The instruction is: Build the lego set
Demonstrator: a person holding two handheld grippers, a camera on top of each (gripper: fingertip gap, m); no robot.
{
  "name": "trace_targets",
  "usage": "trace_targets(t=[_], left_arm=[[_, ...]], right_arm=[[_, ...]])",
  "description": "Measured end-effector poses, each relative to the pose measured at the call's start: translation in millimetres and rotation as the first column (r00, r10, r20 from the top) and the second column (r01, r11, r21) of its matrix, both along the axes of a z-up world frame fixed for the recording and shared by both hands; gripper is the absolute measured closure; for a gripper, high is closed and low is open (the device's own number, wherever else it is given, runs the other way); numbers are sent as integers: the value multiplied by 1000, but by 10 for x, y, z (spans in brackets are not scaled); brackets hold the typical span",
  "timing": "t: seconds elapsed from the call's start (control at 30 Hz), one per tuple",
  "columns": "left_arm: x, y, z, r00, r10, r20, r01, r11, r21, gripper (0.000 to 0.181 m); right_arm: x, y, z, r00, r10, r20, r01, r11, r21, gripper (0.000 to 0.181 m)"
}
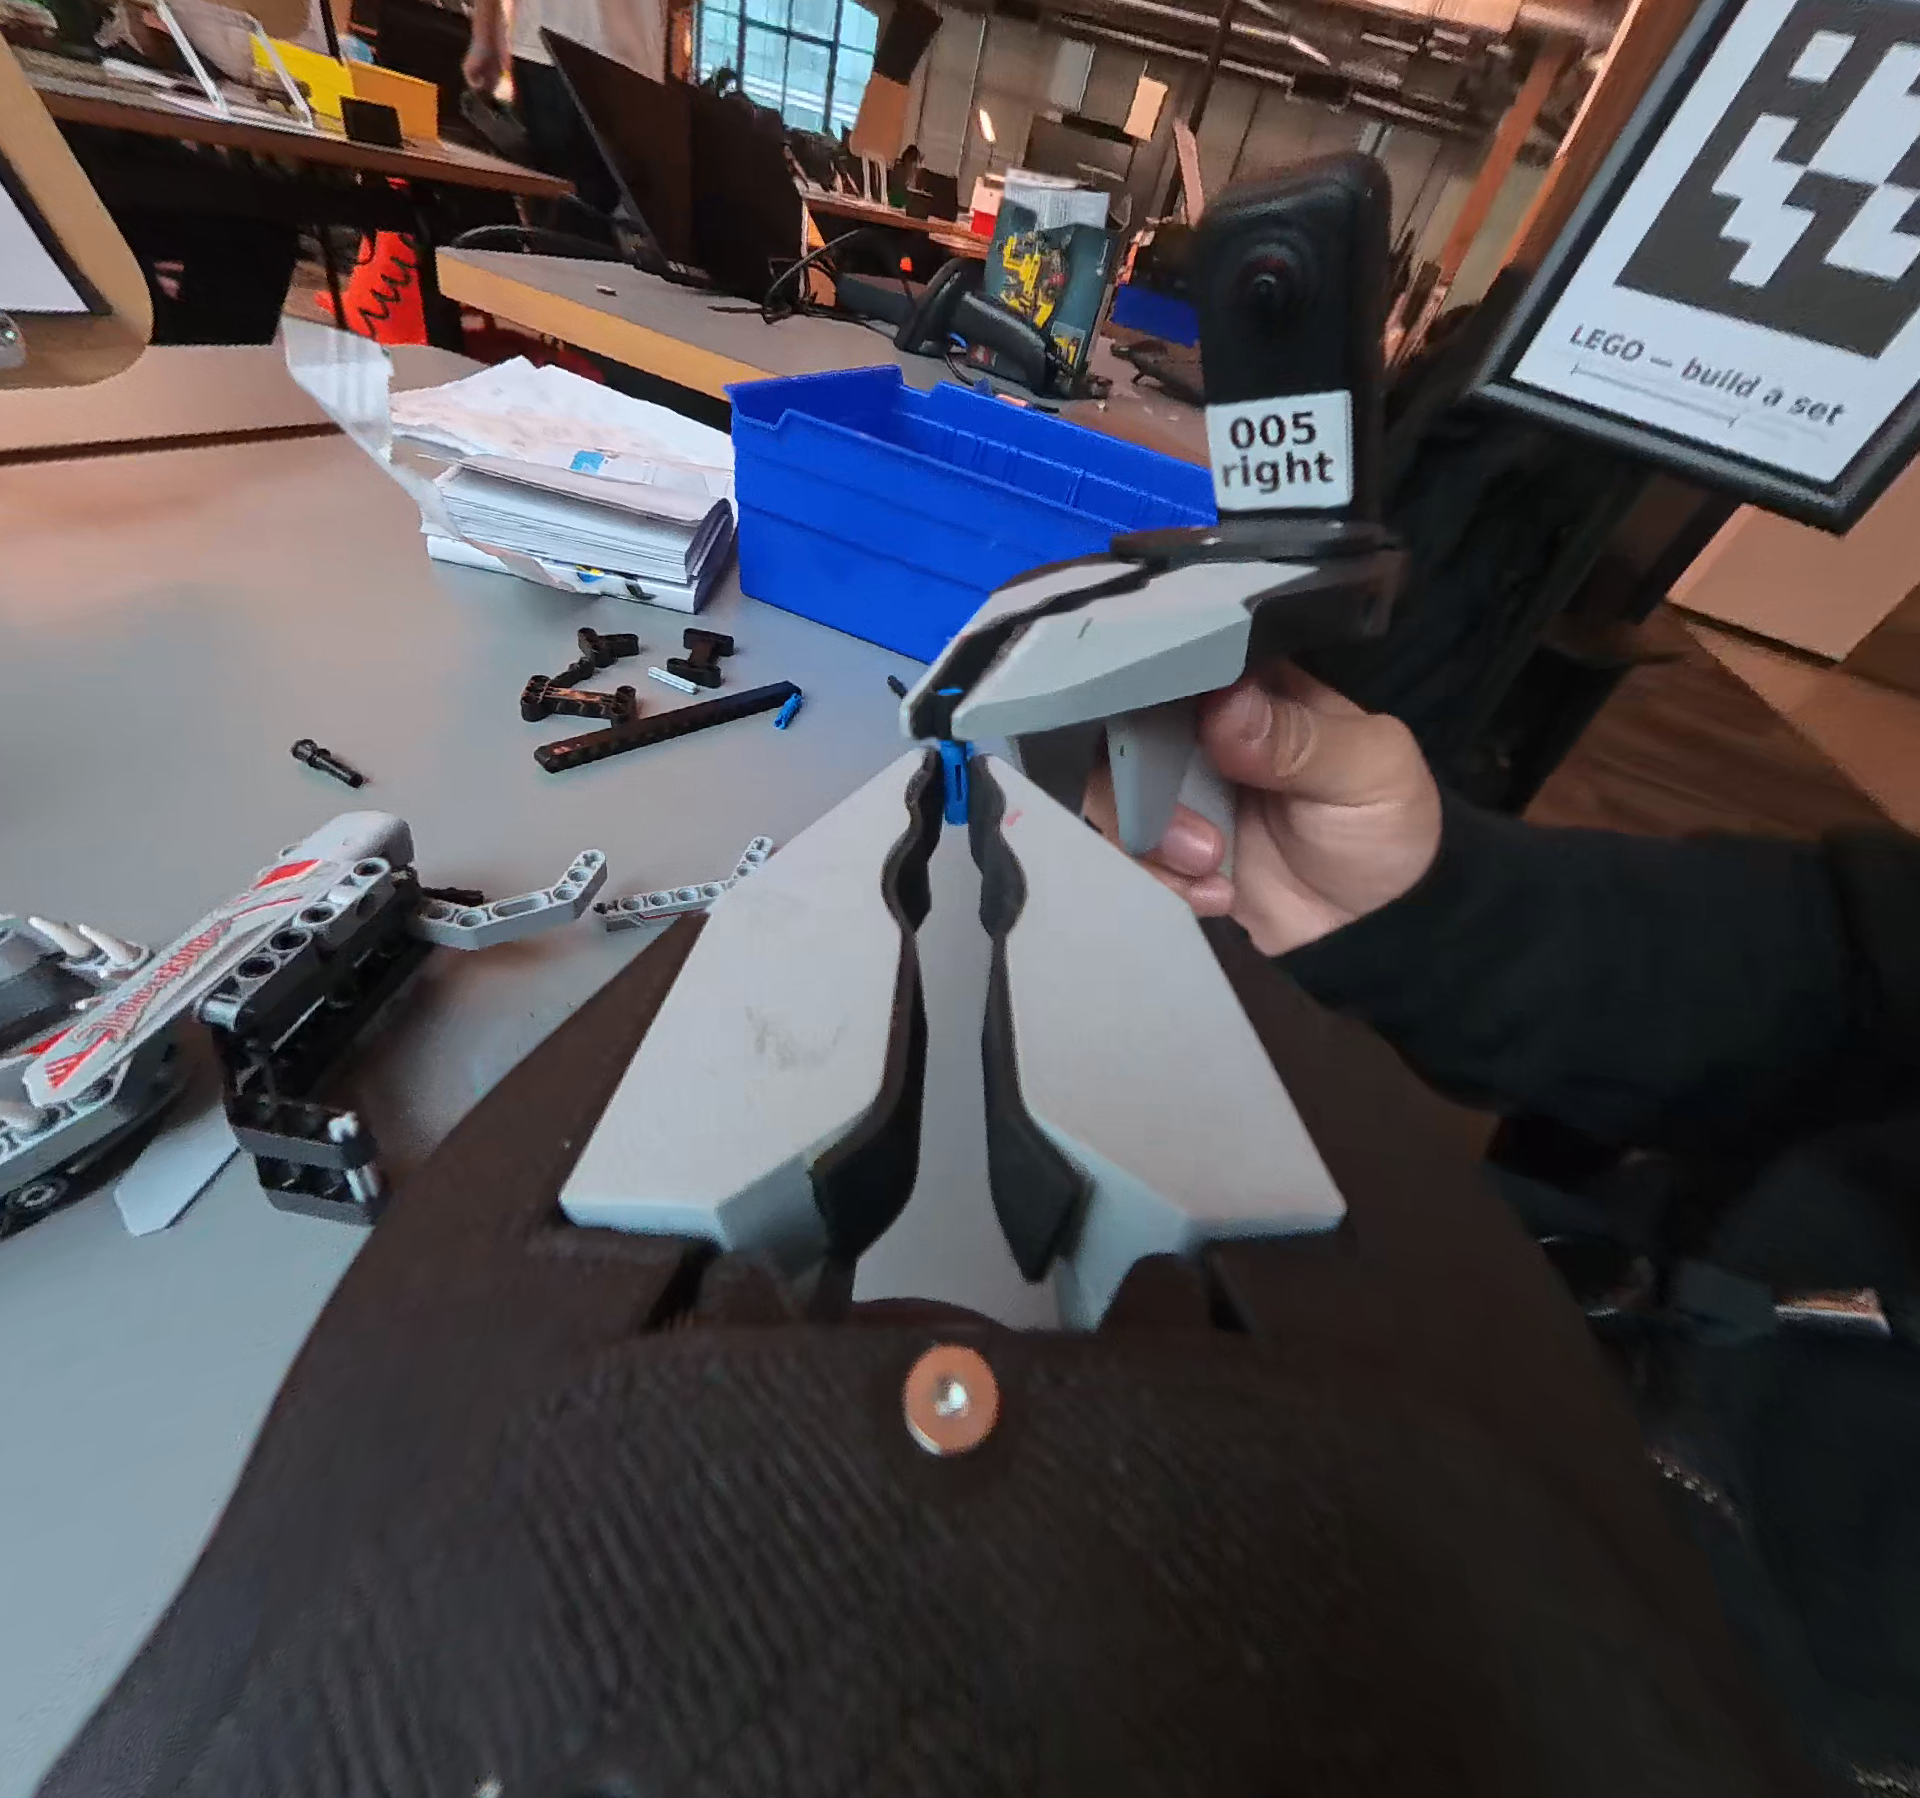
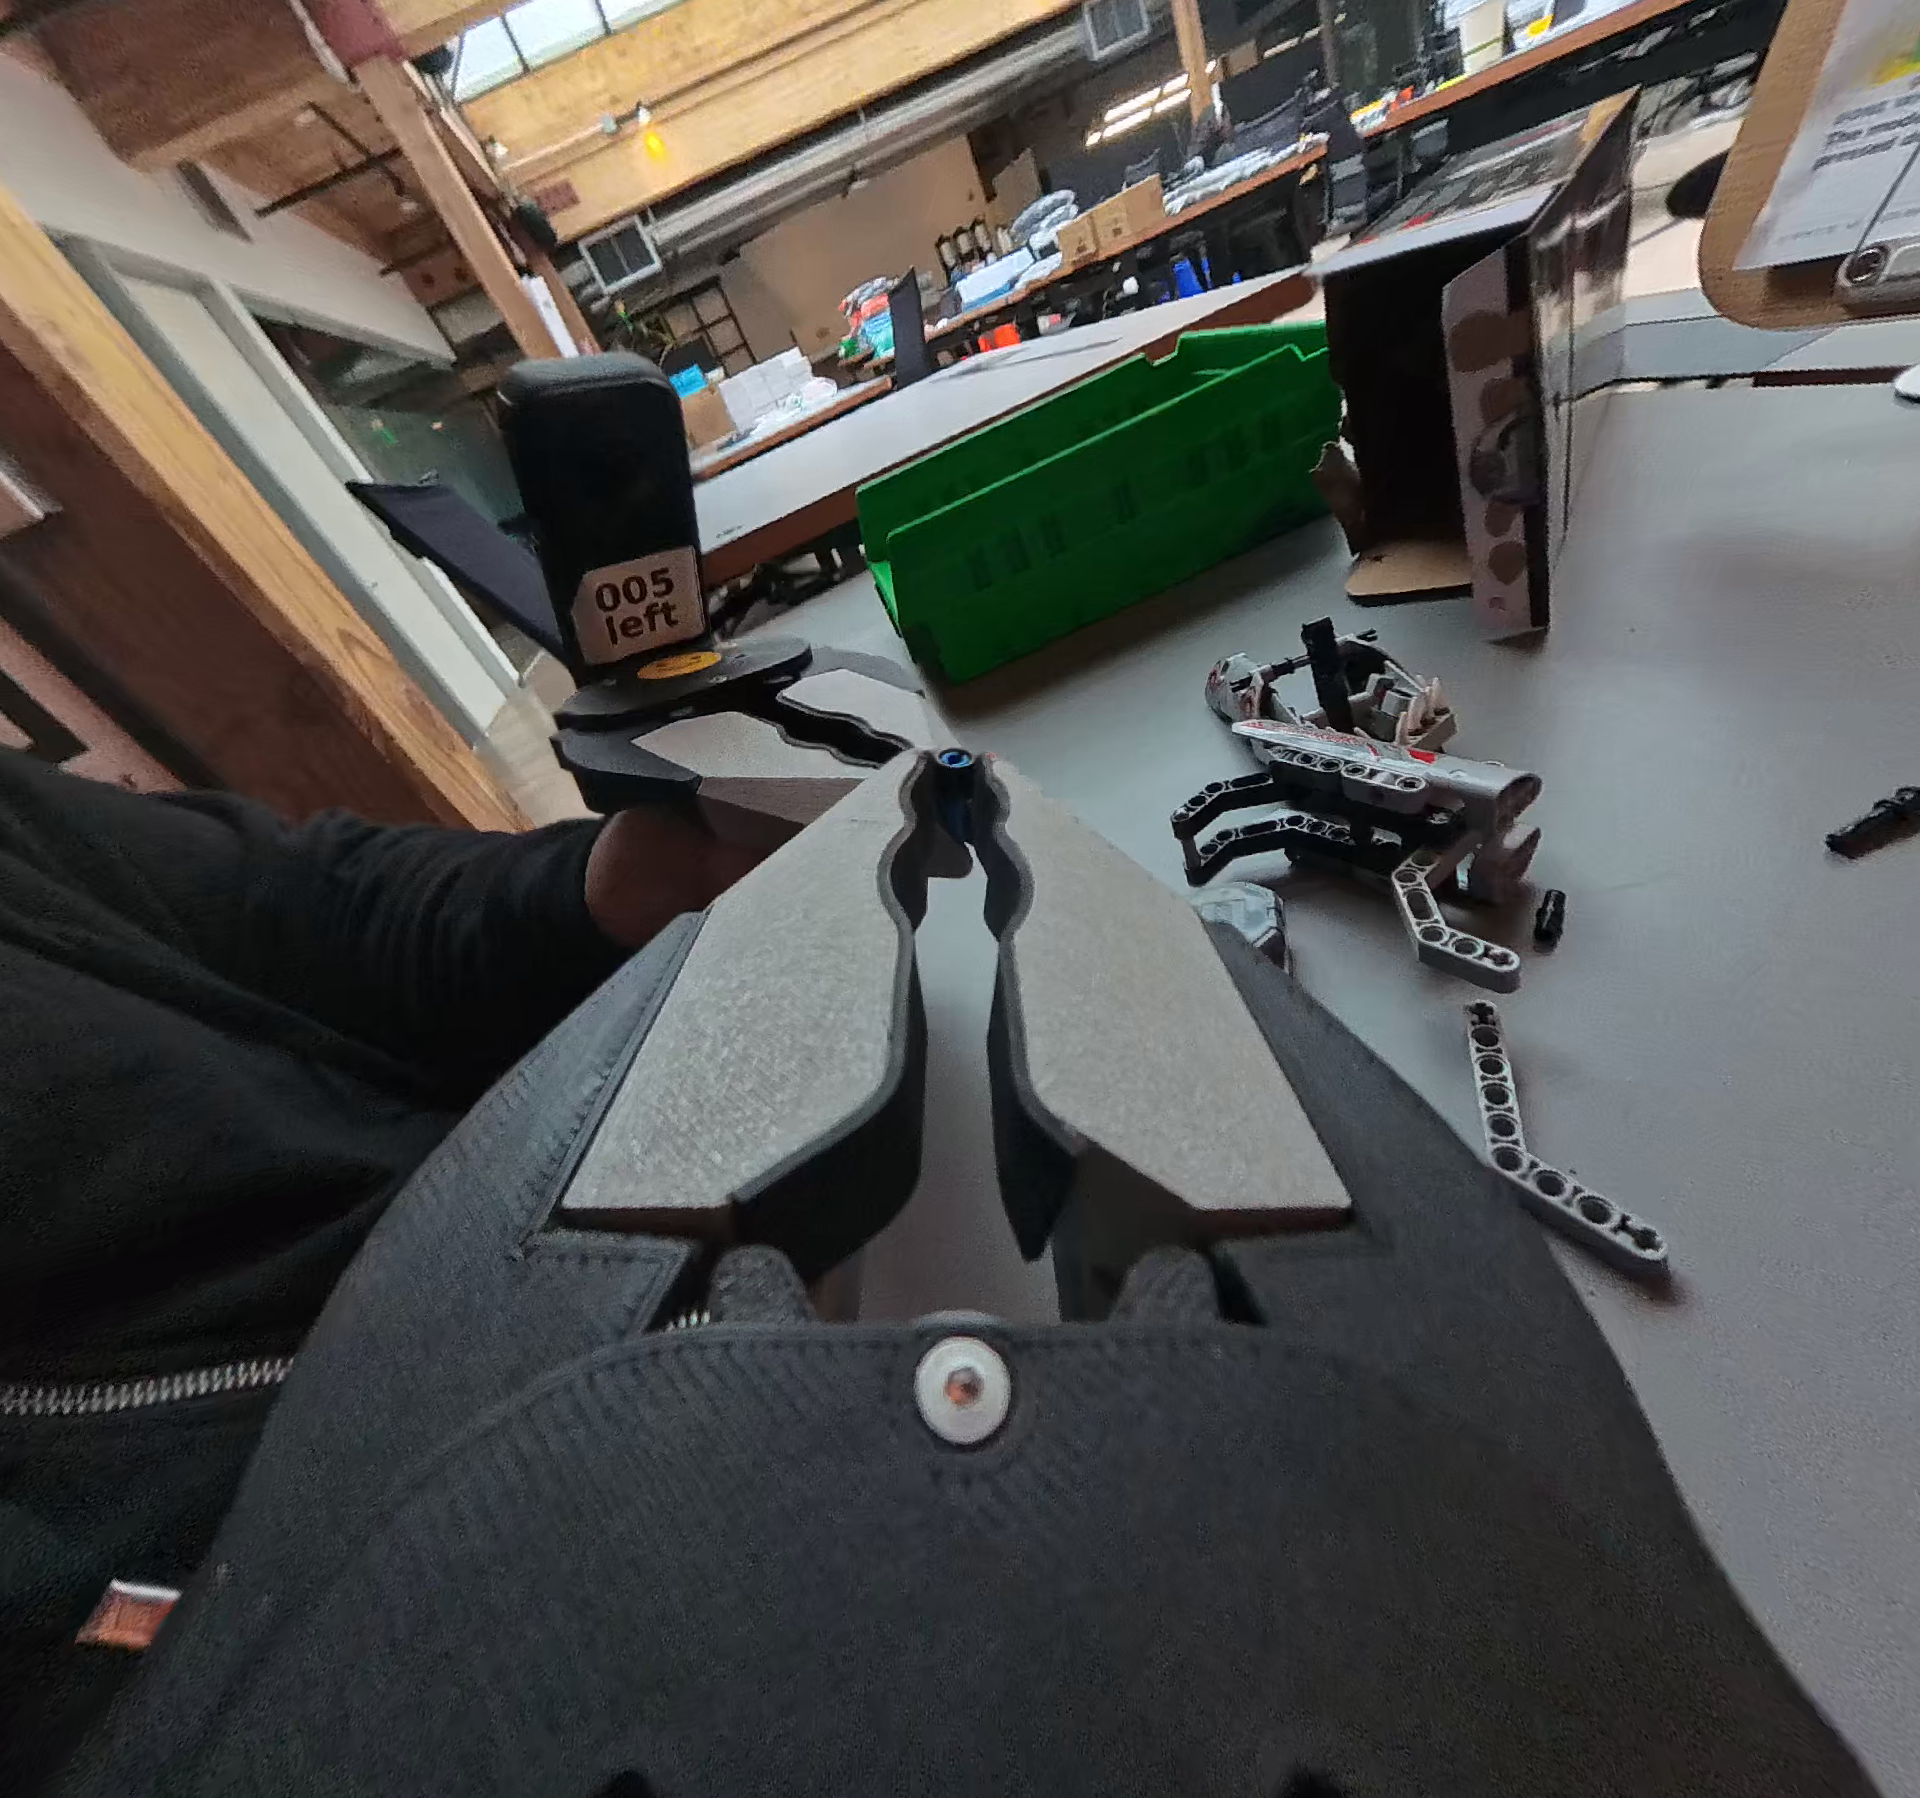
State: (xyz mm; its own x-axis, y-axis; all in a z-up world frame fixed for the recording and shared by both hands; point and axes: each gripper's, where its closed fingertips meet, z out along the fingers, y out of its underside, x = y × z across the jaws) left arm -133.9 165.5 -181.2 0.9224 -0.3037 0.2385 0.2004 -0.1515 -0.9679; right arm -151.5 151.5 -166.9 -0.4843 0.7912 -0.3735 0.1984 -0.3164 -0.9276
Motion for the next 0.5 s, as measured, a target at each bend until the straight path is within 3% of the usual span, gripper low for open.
trace_targets(t=[0.1,0.2,0.27,0.37,0.43,0.5], left_arm=[[-11,6,68,1000,-9,5,9,1000,1,179],[74,3,-243,999,-33,-27,30,994,-109,179],[110,0,-191,998,-59,15,60,996,-72,179],[76,17,-134,996,-68,-53,63,994,-92,179],[54,17,-214,994,-53,-96,43,993,-111,179],[54,19,-368,984,-49,-173,24,990,-140,179]], right_arm=[[-4,59,122,996,-57,-61,53,997,-60,178],[143,541,683,958,-182,-220,128,963,-239,179],[154,663,816,972,-142,-187,105,975,-194,178],[257,700,877,992,-86,-89,72,986,-153,178],[439,869,973,987,-146,-62,143,988,-49,178],[639,1216,1012,958,-286,0,284,952,117,178]])
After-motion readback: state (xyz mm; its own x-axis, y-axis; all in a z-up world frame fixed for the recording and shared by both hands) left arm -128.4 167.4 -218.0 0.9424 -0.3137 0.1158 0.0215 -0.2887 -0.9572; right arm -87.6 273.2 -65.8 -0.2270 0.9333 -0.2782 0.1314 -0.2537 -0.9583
